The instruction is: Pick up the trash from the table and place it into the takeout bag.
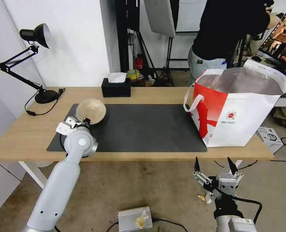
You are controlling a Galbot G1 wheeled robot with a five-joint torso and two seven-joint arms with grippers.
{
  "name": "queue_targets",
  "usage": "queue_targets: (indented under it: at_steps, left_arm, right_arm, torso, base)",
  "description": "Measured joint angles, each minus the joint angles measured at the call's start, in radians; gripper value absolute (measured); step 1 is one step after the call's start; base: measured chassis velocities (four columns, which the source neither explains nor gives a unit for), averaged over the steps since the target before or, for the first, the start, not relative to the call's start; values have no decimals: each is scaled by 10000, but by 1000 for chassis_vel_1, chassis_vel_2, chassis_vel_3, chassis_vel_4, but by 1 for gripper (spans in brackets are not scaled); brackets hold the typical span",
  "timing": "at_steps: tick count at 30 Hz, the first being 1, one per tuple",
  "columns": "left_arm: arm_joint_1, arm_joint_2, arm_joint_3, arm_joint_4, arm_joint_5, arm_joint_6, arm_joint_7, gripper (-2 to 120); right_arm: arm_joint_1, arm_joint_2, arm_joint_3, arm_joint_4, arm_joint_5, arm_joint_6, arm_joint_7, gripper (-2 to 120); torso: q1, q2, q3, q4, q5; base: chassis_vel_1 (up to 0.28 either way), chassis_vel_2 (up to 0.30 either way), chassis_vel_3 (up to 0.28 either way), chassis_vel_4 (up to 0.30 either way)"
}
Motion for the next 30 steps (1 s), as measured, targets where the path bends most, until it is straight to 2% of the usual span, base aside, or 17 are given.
queue_targets:
  at_steps: [1, 9, 19, 23, 30]
  left_arm:
    - [23, 4, 0, -36, 8, -1, 8, 0]
    - [116, 8, 29, -157, 92, -1, 27, 0]
    - [38, 141, 354, -549, 270, 13, 585, 0]
    - [-485, 247, 870, -610, 217, -132, 1010, 0]
    - [-1317, 216, 1641, -554, 67, -298, 1347, 0]
  right_arm:
    - [0, 0, 0, 0, 0, 0, 0, 100]
    - [0, 0, 1, 0, 0, 0, 0, 100]
    - [0, 0, 0, 0, 0, 0, 0, 100]
    - [0, 0, 1, 0, 0, 0, 0, 100]
    - [0, 0, 1, 0, 0, 0, 0, 100]
  torso:
    - [0, 0, 0, 0, 0]
    - [0, 0, 0, 0, 0]
    - [0, 0, 0, 0, 0]
    - [0, -2, 0, -1, 0]
    - [0, -2, 1, -1, 0]
  base:
    - [0, 0, 0, 0]
    - [0, 0, 0, 0]
    - [0, 0, 0, 0]
    - [0, 0, 0, 0]
    - [0, 0, 0, 0]
